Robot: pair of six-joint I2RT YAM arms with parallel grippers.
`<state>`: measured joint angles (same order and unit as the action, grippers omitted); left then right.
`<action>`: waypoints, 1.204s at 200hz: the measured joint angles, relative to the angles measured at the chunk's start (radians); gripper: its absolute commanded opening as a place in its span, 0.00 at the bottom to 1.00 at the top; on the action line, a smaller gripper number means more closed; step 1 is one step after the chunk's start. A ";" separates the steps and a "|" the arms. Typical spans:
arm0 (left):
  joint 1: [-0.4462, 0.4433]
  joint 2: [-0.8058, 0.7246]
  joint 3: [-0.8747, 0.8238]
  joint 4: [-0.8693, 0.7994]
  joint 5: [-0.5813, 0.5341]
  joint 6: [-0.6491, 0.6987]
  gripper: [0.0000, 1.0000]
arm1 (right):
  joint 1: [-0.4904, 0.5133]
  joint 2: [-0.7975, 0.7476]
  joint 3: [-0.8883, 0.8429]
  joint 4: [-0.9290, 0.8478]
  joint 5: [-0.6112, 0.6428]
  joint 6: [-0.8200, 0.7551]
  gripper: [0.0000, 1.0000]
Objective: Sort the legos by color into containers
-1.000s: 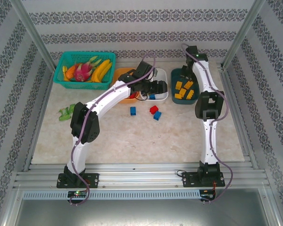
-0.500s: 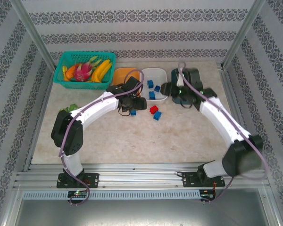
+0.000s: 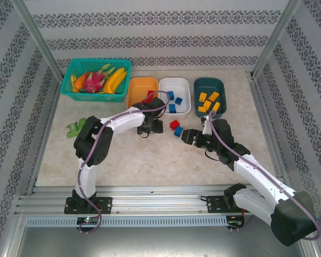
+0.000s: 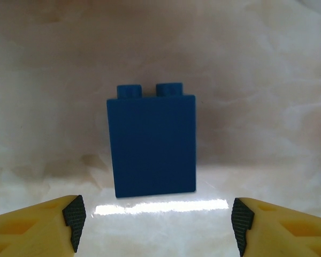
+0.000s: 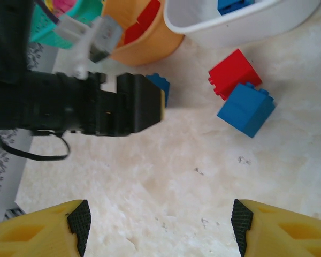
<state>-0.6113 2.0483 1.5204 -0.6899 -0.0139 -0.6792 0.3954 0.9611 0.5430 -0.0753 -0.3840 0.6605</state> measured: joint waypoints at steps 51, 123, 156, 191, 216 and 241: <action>0.011 0.051 0.041 0.027 -0.023 0.024 0.53 | 0.000 -0.013 0.000 0.005 -0.004 0.019 0.73; 0.011 0.108 0.126 0.032 -0.049 0.061 0.31 | 0.000 -0.003 0.000 -0.010 -0.026 0.018 0.72; 0.011 0.093 0.111 0.030 -0.059 0.063 0.28 | -0.012 0.003 0.042 -0.063 -0.025 0.006 0.72; -0.006 -0.013 0.088 -0.018 -0.047 0.054 0.27 | -0.082 -0.010 0.144 -0.121 -0.006 -0.024 0.73; -0.024 -0.092 0.122 -0.064 -0.014 0.043 0.26 | -0.119 -0.016 0.220 -0.159 0.032 -0.036 0.73; -0.029 -0.074 0.269 -0.109 0.030 0.043 0.26 | -0.125 0.024 0.304 -0.192 0.076 -0.039 0.73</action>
<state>-0.6399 1.9739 1.7893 -0.7994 0.0158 -0.6361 0.2703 0.9852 0.8471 -0.2668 -0.3084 0.6216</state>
